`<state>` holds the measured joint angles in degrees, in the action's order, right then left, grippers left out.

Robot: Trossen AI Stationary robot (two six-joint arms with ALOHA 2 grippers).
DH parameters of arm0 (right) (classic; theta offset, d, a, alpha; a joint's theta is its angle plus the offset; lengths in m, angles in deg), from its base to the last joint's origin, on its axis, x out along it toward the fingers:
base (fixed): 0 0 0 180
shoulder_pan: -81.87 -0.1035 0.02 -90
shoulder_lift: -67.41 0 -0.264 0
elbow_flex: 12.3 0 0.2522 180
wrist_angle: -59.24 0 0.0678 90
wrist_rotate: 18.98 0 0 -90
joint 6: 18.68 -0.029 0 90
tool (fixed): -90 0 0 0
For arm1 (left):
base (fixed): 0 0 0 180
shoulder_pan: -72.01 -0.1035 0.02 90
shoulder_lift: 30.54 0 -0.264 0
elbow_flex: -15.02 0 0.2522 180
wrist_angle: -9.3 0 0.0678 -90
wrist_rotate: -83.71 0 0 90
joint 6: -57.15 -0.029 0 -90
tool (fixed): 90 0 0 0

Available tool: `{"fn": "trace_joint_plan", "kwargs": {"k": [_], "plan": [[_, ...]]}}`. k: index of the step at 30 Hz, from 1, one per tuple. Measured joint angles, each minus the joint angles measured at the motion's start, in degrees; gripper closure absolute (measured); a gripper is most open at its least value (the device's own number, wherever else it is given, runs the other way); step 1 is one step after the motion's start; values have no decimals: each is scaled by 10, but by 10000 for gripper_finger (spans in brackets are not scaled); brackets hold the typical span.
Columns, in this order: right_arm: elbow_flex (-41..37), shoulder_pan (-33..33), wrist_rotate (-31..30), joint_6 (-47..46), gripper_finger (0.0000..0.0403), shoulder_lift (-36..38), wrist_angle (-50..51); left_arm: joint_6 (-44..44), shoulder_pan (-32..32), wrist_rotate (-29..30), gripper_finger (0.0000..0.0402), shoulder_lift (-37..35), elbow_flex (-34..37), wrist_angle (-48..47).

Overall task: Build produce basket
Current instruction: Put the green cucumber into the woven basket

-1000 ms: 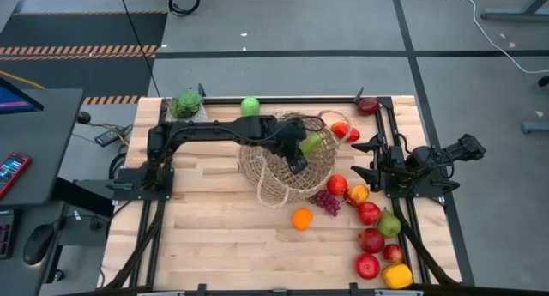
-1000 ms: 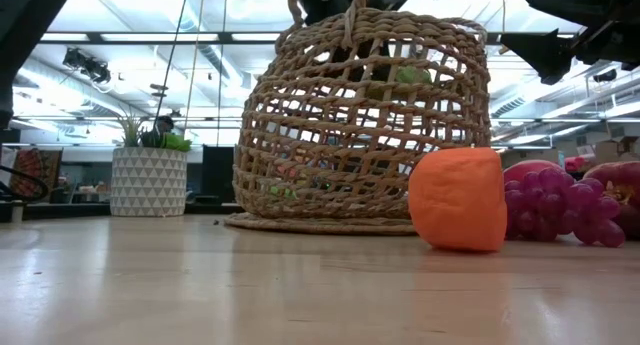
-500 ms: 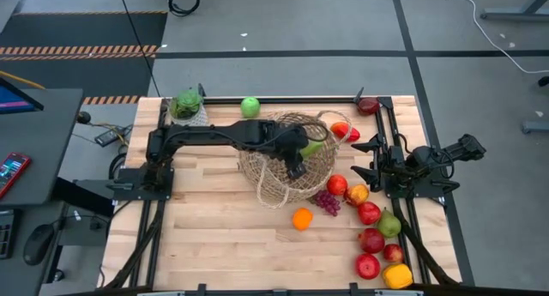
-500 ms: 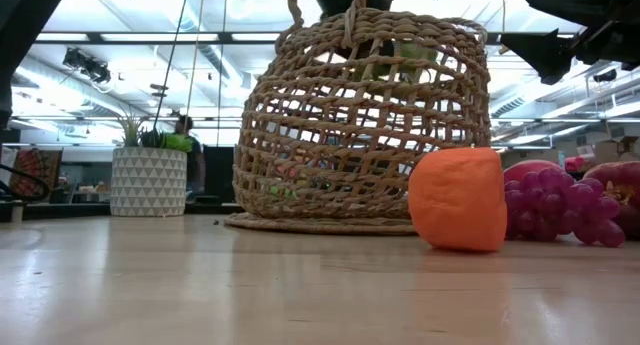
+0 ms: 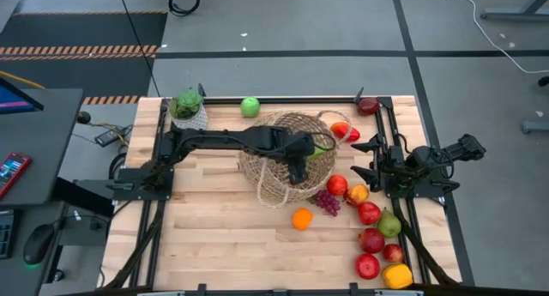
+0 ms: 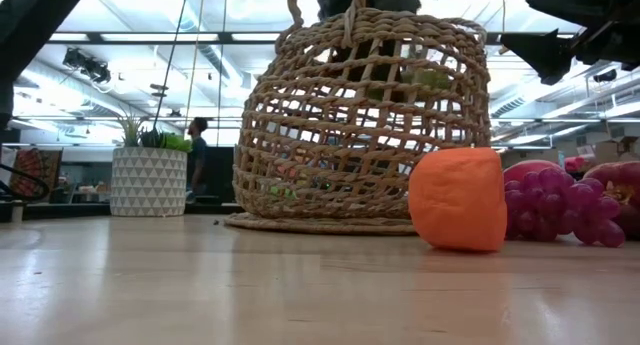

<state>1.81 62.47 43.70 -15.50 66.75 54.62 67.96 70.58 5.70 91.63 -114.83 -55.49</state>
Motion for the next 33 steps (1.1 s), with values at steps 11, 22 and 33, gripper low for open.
{"fn": "trace_joint_plan", "kwargs": {"k": [11, 22, 33], "plan": [[0, 0, 0, 0, 43, -1, 1, -134, 4, 78, 241, 40, 0, 1], [0, 0, 0, 0, 43, -1, 0, -206, -7, 89, 241, 50, 0, 16], [0, 0, 0, 0, 43, -1, 0, -283, -11, 90, 229, 72, 1, 29]]}}
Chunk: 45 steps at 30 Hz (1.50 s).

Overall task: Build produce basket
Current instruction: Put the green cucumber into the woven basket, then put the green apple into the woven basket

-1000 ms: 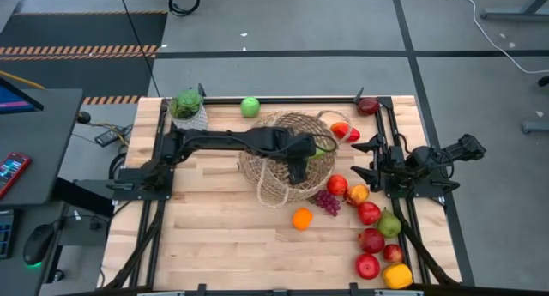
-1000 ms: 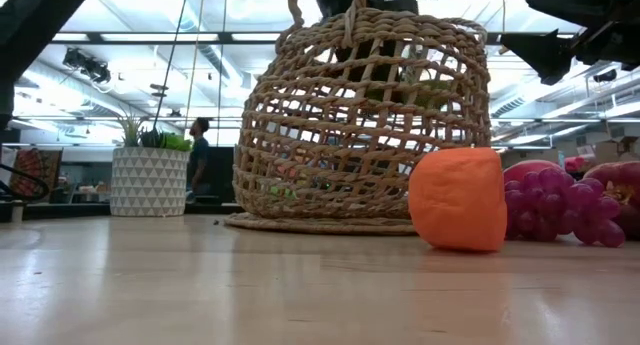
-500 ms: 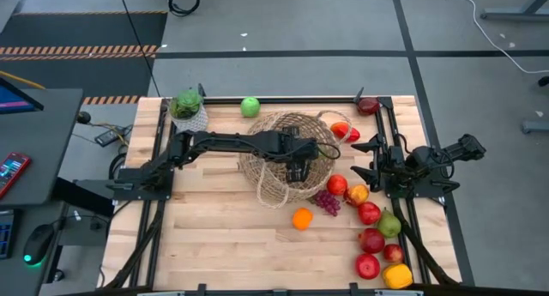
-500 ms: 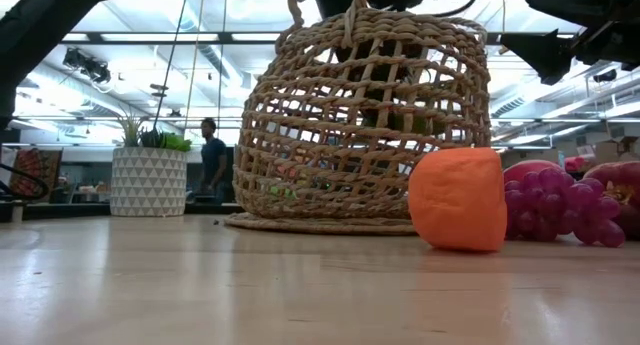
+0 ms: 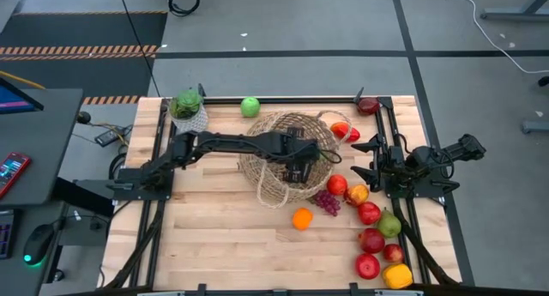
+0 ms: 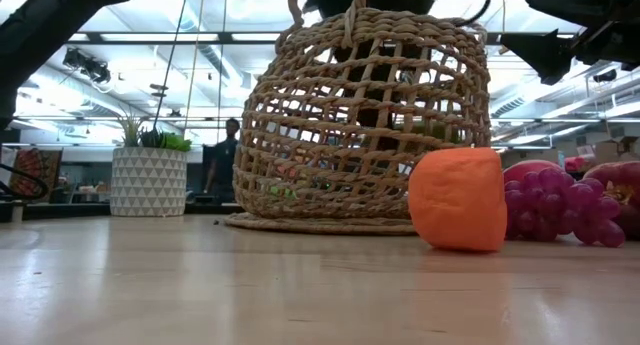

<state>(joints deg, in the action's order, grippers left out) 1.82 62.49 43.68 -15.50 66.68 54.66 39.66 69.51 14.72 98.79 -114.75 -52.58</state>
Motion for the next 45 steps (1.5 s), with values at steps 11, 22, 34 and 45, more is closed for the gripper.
{"fn": "trace_joint_plan", "kwargs": {"k": [11, 22, 34, 45], "plan": [[0, 0, 0, 0, 43, 0, 0, -41, 0, -5, 175, 24, 4, -4], [0, 0, 0, 0, 43, 0, 0, -10, 8, 24, 49, 23, -1, -21], [0, 0, 0, 0, 43, 0, 0, 69, 0, 34, 85, 12, -192, -135], [0, 0, 0, 0, 43, -1, 1, 143, -3, 13, 126, -141, -163, -151]]}}
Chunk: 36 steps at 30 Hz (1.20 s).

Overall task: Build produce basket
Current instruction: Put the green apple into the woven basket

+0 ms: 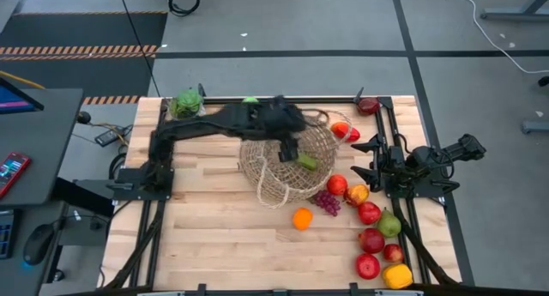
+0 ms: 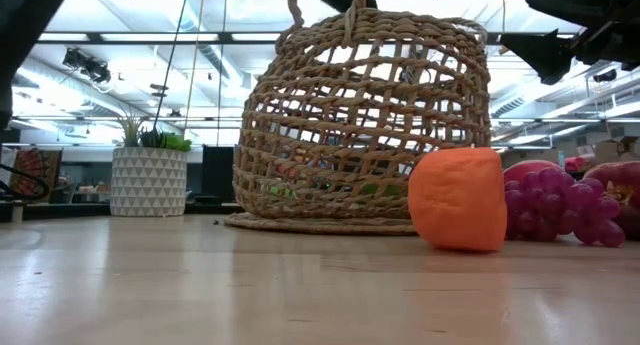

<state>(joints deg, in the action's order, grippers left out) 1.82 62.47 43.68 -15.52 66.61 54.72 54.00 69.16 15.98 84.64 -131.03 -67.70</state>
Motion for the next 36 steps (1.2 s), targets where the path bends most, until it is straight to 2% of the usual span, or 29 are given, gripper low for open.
{"fn": "trace_joint_plan", "kwargs": {"k": [5, 9, 13, 17, 22, 25, 31, 36], "plan": [[0, 0, 0, 0, 43, 0, -1, 11, -13, 0, 140, -53, 0, -10], [0, 0, 0, 0, 43, 0, -1, 19, -50, -12, 155, -89, 0, -15], [0, 0, 0, 0, 43, 0, 0, 15, -111, -54, 170, -113, 0, -31], [0, 0, 0, 0, 43, 0, 0, 10, -184, -128, 185, -121, 17, -34], [0, 0, 0, 0, 43, 0, -1, 5, -266, -237, 195, -121, 95, -32], [0, 0, 0, 0, 43, 0, -1, 1, -303, -285, 195, -121, 169, 10], [0, 0, 0, 0, 43, 0, 0, -15, -358, -299, 168, -120, 309, 82], [0, 0, 0, 0, 43, 0, 0, -24, -393, -308, 109, -119, 382, 159]]}}
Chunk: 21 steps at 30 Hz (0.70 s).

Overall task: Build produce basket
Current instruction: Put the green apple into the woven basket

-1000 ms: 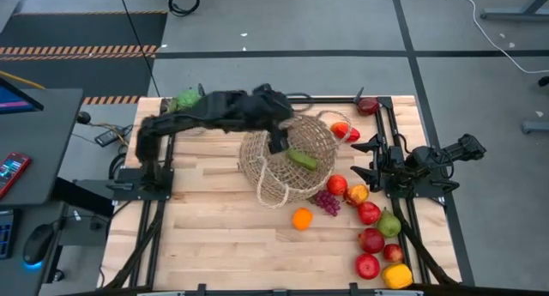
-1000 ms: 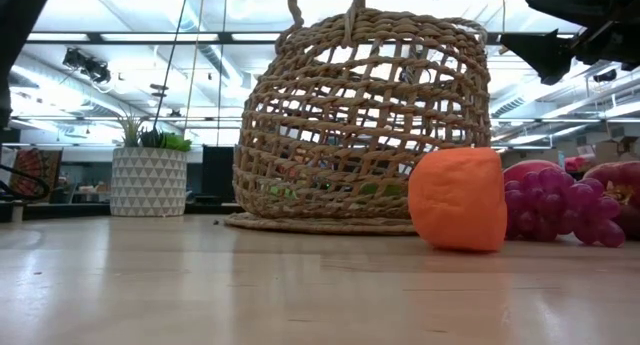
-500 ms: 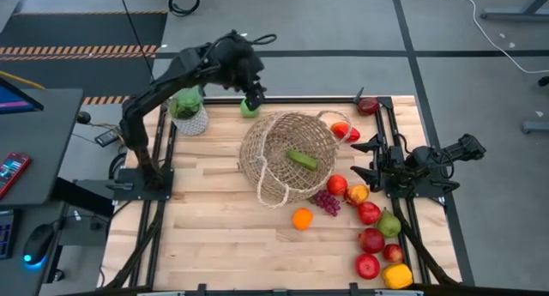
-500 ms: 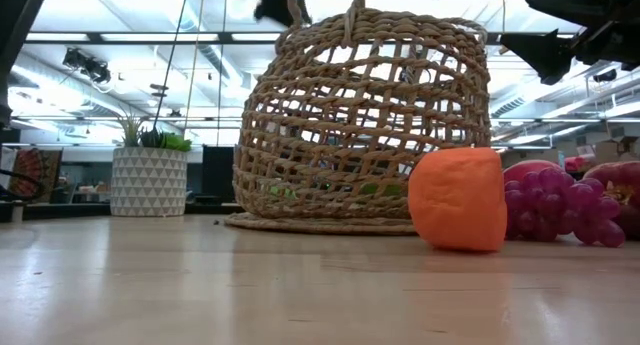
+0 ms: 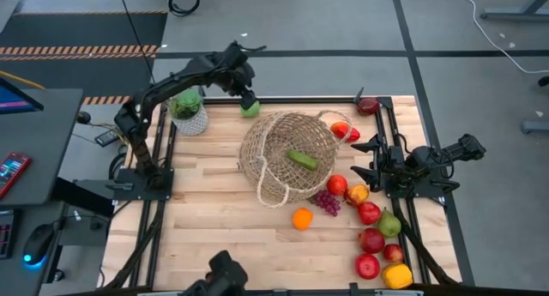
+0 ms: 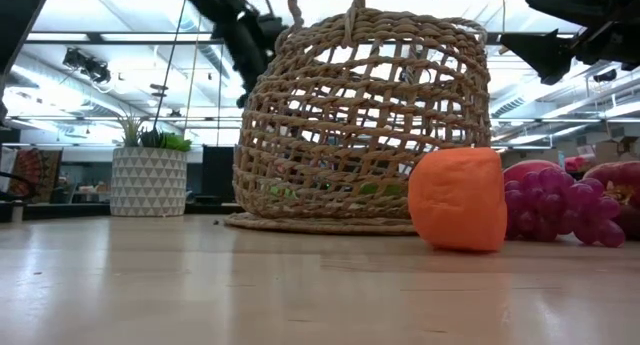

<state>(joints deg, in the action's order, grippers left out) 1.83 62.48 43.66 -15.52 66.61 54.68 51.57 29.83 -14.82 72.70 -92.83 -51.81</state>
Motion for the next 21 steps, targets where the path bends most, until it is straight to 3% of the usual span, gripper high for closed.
{"fn": "trace_joint_plan", "kwargs": {"k": [6, 14, 21], "plan": [[0, 0, 0, 0, 43, 0, 0, 20, -39, -65, 47, 1, 55, 123], [0, 0, 0, 0, 43, 0, 0, 38, -53, -53, 42, 39, 103, 236], [0, 0, 0, 0, 43, 0, 0, 58, -48, -41, 42, 82, 104, 272]]}}
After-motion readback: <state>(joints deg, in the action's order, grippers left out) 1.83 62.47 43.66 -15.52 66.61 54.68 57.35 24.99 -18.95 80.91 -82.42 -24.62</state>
